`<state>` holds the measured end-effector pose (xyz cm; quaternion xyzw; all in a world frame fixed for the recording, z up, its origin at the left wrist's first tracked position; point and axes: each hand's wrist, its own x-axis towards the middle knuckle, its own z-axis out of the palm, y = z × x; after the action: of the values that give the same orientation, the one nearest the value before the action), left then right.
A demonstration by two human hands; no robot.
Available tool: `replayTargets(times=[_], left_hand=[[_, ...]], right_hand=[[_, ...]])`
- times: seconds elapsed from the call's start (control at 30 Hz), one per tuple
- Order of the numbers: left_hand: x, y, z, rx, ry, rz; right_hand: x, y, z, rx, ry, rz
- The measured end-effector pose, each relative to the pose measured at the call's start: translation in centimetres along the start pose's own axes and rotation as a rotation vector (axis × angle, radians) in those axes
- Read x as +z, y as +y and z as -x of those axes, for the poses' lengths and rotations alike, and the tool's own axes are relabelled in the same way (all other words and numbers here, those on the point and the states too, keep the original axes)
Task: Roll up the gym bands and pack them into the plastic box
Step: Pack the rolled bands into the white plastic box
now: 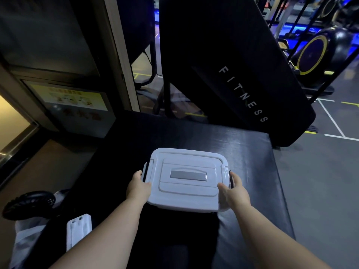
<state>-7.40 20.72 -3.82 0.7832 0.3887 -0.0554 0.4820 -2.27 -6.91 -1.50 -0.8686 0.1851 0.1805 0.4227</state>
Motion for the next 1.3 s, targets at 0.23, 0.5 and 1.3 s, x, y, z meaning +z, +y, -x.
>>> replayTargets(times=[0.23, 0.5, 1.3], left_hand=[[-0.3, -0.6, -0.2, -0.001, -0.030, 0.029], [-0.6, -1.6, 0.2, 0.071, -0.027, 0.118], [0.3, 0.0, -1.0, -0.013, 0.039, 0.078]], right_hand=[[0.5, 1.5, -0.2, 0.124, -0.004, -0.086], [0.9, 1.7, -0.8, 0.119, -0.017, 0.006], [0.7, 1.8, -1.5, 0.106, -0.050, 0.023]])
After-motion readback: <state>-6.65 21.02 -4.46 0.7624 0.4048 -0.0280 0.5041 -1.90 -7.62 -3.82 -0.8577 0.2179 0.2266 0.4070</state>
